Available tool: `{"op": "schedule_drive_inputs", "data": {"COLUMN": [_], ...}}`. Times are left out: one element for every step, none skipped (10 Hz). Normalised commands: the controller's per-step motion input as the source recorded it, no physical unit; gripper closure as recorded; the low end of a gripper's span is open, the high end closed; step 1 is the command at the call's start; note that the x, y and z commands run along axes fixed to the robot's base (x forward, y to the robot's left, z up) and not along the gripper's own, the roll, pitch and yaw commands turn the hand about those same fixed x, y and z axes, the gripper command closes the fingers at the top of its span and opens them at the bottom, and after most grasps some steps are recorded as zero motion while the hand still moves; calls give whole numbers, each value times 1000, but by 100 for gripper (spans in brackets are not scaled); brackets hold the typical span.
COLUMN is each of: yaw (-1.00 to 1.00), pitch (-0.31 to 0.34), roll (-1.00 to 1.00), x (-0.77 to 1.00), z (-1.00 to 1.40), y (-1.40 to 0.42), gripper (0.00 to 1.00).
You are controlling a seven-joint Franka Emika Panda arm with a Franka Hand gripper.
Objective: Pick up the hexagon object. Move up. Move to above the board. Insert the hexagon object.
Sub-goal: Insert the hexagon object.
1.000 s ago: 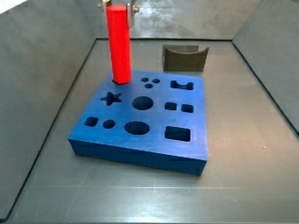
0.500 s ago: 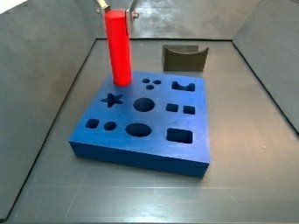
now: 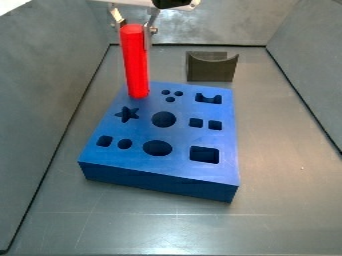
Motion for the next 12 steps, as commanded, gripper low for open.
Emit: {"op": "schedule_drive_inputs", "data": {"yaw": [-211, -260, -309, -326, -323, -320, -414, -506, -457, 0, 0, 0], "pitch": [57, 40, 50, 49, 50, 51, 61, 89, 99, -34, -67, -10], "roll": [23, 0, 0, 0, 0, 0, 0, 0, 0, -63, 20, 204], "x": [91, 109, 131, 117, 129, 126, 157, 314, 320, 0, 0, 0], "z": [-1000, -1000, -1000, -1000, -1000, -1000, -1000, -1000, -954, -89, -171, -994], "y": [0, 0, 0, 0, 0, 0, 6, 23, 0, 0, -20, -269], "gripper": [100, 100, 100, 100, 100, 100, 100, 100, 100, 100, 100, 100]}}
